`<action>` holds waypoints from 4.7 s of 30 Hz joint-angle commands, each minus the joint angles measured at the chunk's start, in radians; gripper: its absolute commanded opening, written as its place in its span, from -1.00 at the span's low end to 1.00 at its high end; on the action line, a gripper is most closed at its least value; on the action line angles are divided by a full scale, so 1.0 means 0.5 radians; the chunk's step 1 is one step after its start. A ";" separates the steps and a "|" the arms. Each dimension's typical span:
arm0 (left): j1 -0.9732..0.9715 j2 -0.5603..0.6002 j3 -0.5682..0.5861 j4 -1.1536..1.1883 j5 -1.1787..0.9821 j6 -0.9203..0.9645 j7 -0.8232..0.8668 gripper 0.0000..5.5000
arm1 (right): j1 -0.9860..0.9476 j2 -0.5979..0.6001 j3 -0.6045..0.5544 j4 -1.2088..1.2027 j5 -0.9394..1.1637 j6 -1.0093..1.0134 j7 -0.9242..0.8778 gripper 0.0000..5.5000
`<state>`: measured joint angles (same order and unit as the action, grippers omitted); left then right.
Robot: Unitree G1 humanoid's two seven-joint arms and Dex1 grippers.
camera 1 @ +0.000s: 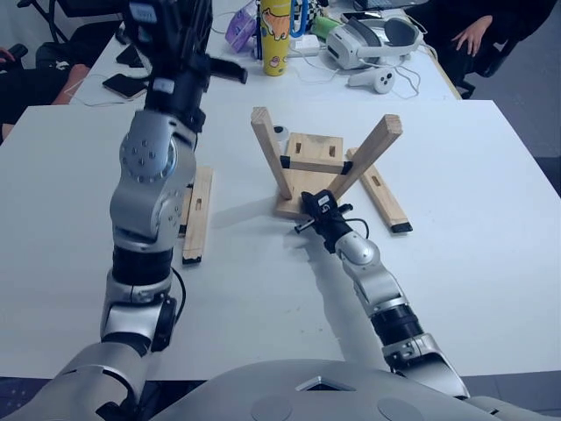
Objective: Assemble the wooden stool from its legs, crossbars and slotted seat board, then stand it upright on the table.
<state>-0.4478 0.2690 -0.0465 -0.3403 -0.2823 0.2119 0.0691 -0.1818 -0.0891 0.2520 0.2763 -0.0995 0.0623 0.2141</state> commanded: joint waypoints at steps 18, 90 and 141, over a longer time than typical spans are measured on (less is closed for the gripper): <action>0.534 -0.349 0.007 0.267 0.104 0.001 -0.187 -0.99 | 0.062 -0.096 0.020 -0.162 0.003 -0.683 0.291 -1.00; -0.066 0.491 -0.585 1.787 1.066 -0.454 -1.315 -0.99 | -1.096 0.026 0.053 1.364 -0.166 -0.892 0.648 -1.00; 0.328 0.079 -0.004 1.196 0.705 -0.542 -0.771 -0.92 | 0.090 -0.357 -0.436 -1.237 0.651 0.990 0.841 -1.00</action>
<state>-0.3447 0.3266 -0.1678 0.4023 0.1489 -0.0175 -0.3888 -0.1891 -0.2720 0.0452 -0.3613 0.2523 0.5391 0.7060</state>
